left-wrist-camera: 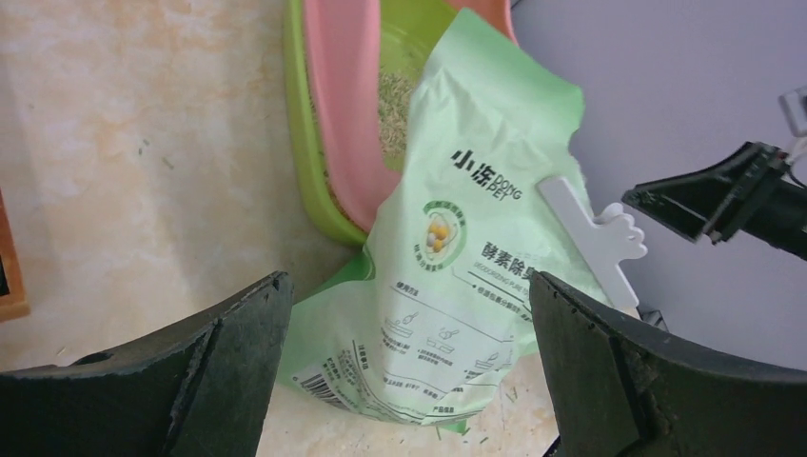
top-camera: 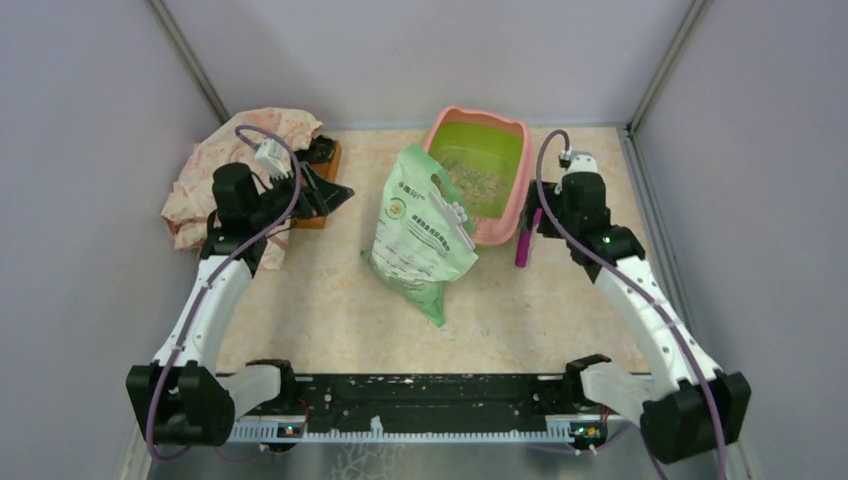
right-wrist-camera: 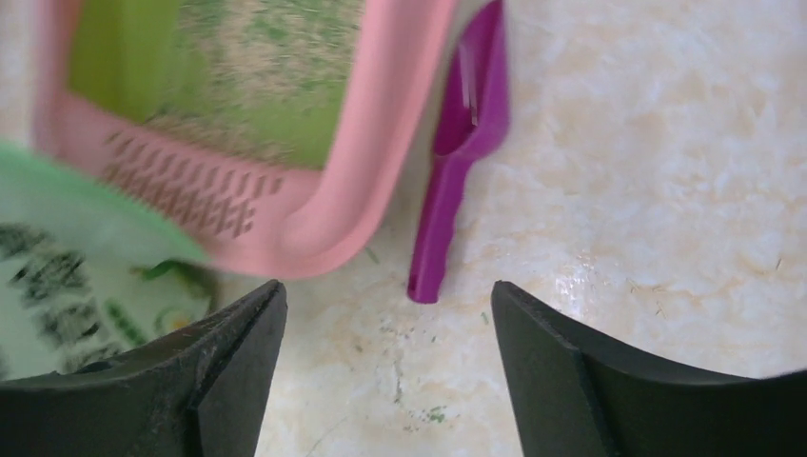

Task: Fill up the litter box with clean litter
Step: Reset both arms

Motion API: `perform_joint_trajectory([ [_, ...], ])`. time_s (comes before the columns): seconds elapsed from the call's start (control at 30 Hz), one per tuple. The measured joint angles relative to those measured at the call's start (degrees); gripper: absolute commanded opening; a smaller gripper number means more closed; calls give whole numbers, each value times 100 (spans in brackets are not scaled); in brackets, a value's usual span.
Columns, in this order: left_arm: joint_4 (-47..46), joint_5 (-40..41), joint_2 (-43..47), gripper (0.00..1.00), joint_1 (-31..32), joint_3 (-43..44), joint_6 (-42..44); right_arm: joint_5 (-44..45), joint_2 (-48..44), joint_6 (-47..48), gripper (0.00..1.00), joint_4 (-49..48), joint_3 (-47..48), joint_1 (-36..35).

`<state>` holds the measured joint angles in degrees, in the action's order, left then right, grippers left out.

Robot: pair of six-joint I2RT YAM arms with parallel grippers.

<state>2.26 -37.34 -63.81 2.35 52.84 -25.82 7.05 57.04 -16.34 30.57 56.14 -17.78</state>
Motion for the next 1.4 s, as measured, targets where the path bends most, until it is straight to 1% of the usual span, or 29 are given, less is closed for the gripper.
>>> perform_joint_trajectory([
  [0.03,31,20,-46,99,0,-26,2,-31,254,-20,62,-59,-17,225],
  [0.1,57,44,-149,99,0,-61,0,-103,822,-107,48,-188,-66,654],
  [0.17,74,52,-197,99,0,-72,2,-109,1255,-197,40,-234,-76,931],
  [0.2,74,55,-203,99,0,-72,7,-109,1410,-225,41,-278,-76,1021],
  [0.33,79,260,-216,99,0,-72,170,-85,1768,-291,70,-527,-76,1196],
  [0.37,83,396,-236,99,0,-72,240,-85,1773,-293,73,-562,-76,1196],
  [0.43,114,868,-317,99,0,-72,398,-70,1639,-221,74,-973,-256,1196],
  [0.47,129,1060,-348,99,0,-72,437,-52,1510,-170,82,-1207,-450,1196],
  [0.5,142,1399,-391,99,0,-83,476,-39,1314,-98,96,-1556,-745,1196],
  [0.53,85,1810,-407,99,0,-149,496,-26,1036,-2,98,-1978,-1167,1196],
  [0.6,-195,2251,-348,99,-20,-420,516,46,428,140,98,-2649,-1991,1196],
  [0.7,-612,2793,-238,99,-42,-962,540,216,-173,299,98,-3342,-2732,1196],
  [0.83,-1056,3324,-413,99,-42,-1290,789,625,-205,468,98,-4225,-2979,1196],
  [0.93,-1600,3633,-750,99,-42,-1478,1115,881,-162,579,98,-5141,-3362,1198],
  [1.0,-2024,3753,-918,99,-42,-1733,1344,1001,-39,658,98,-5731,-3716,1198],
  [1.13,-2894,3926,-1311,99,-42,-2247,1749,1272,557,820,98,-6614,-4203,1198],
  [1.2,-3117,3969,-1552,99,-42,-2286,1845,1405,848,892,98,-7014,-4363,1196],
  [1.3,-3510,4057,-1858,99,-52,-2286,1976,1567,1172,1093,98,-8050,-4850,1198],
  [1.4,-3654,4068,-2072,99,-92,-2238,2055,1626,1843,1200,98,-9064,-5108,1198],
])
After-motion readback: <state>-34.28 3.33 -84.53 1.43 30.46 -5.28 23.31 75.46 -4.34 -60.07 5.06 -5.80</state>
